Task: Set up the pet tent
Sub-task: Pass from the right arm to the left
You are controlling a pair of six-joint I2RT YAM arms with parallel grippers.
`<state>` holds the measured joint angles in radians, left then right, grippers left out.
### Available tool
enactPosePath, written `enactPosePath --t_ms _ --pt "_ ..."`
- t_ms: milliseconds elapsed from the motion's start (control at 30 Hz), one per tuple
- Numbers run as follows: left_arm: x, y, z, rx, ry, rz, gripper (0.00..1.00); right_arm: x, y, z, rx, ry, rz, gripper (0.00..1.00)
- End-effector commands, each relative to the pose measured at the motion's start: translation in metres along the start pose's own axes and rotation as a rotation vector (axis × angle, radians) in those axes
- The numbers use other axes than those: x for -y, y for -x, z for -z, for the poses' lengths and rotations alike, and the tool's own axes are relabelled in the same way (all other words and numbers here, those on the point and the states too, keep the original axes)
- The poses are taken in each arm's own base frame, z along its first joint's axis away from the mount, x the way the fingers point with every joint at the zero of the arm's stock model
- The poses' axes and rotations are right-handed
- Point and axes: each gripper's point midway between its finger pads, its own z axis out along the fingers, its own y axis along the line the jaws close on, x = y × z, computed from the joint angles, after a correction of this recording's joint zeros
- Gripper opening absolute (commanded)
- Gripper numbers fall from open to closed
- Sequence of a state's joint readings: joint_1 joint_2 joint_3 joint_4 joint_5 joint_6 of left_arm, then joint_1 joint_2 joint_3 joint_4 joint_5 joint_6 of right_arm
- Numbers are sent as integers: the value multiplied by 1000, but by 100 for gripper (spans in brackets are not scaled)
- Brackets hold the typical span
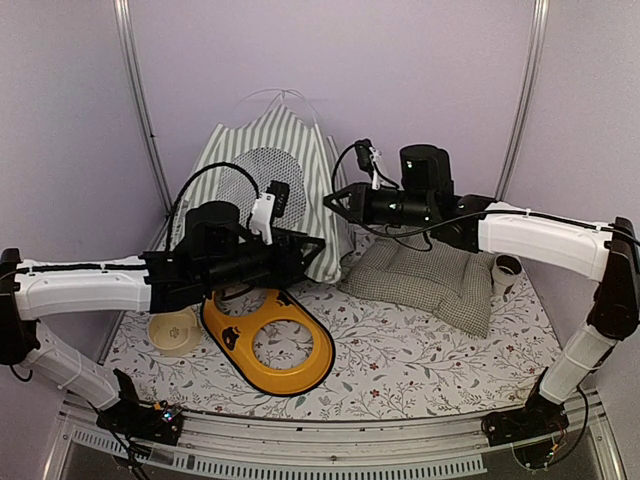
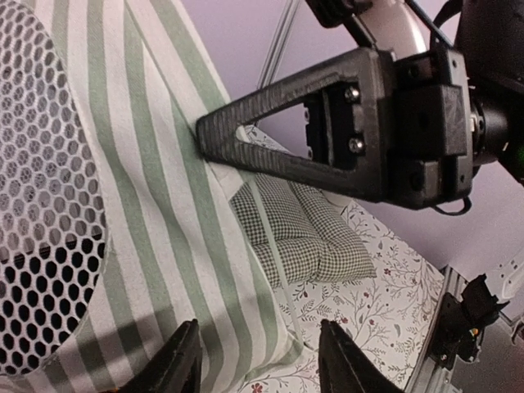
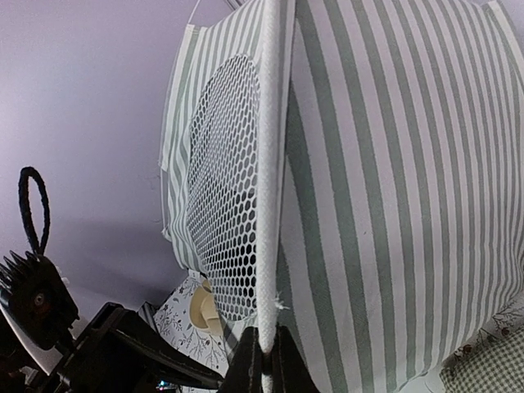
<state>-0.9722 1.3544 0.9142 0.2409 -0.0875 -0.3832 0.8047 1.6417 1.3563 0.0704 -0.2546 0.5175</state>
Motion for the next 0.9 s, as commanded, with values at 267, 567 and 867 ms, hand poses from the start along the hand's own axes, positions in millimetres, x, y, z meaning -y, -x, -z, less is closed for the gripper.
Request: enactPosePath --t_ms 267,567,867 --pt "-11 -47 38 -113 4 149 53 -10 -13 -12 -81 55 -16 2" --pt "-28 -100 30 -162 8 241 61 -25 -2 -17 -82 110 -28 0" --pt "-31 -76 17 -21 -103 402 68 -29 -2 -19 -83 134 -57 0"
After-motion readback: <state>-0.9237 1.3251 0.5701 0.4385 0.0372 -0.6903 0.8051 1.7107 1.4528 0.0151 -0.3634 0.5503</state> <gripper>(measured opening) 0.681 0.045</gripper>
